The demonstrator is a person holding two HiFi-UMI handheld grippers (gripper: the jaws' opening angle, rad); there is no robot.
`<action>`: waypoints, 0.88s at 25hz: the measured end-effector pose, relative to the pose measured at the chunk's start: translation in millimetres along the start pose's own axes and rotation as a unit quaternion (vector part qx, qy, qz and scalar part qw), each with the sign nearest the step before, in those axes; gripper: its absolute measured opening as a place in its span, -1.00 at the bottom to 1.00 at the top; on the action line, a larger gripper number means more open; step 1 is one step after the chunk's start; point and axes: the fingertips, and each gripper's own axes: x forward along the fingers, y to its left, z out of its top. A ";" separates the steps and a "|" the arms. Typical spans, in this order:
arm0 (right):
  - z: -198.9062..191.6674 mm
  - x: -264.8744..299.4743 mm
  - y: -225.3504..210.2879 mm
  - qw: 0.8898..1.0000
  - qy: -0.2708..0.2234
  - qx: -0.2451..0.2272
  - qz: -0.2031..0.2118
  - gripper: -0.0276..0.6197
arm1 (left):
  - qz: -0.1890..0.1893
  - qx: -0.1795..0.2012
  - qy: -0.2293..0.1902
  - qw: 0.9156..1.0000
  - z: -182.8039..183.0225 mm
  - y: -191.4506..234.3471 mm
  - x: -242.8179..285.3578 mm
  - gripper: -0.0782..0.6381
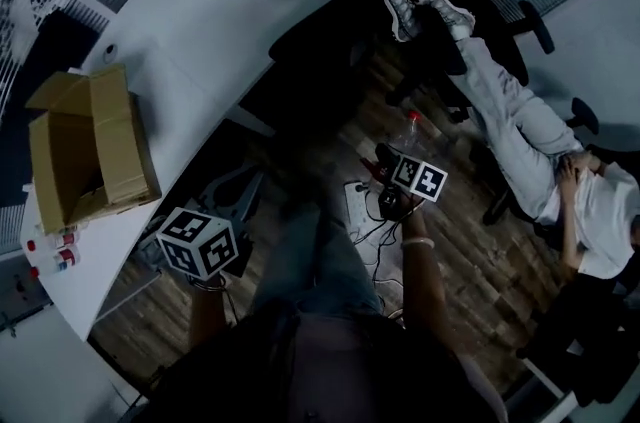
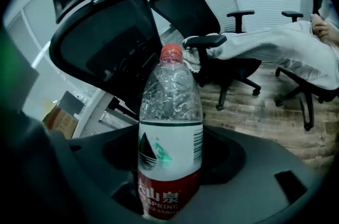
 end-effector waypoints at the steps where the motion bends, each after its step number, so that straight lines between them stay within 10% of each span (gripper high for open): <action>1: -0.7 -1.5 9.6 1.000 0.004 -0.009 0.011 0.08 | 0.009 -0.005 -0.007 1.000 -1.4 0.5 -8.4 -0.76; 22: -66.8 -18.3 273.8 0.945 0.049 -0.214 0.243 0.08 | 0.198 -0.106 -0.148 0.963 -47.8 57.1 -212.1 -0.76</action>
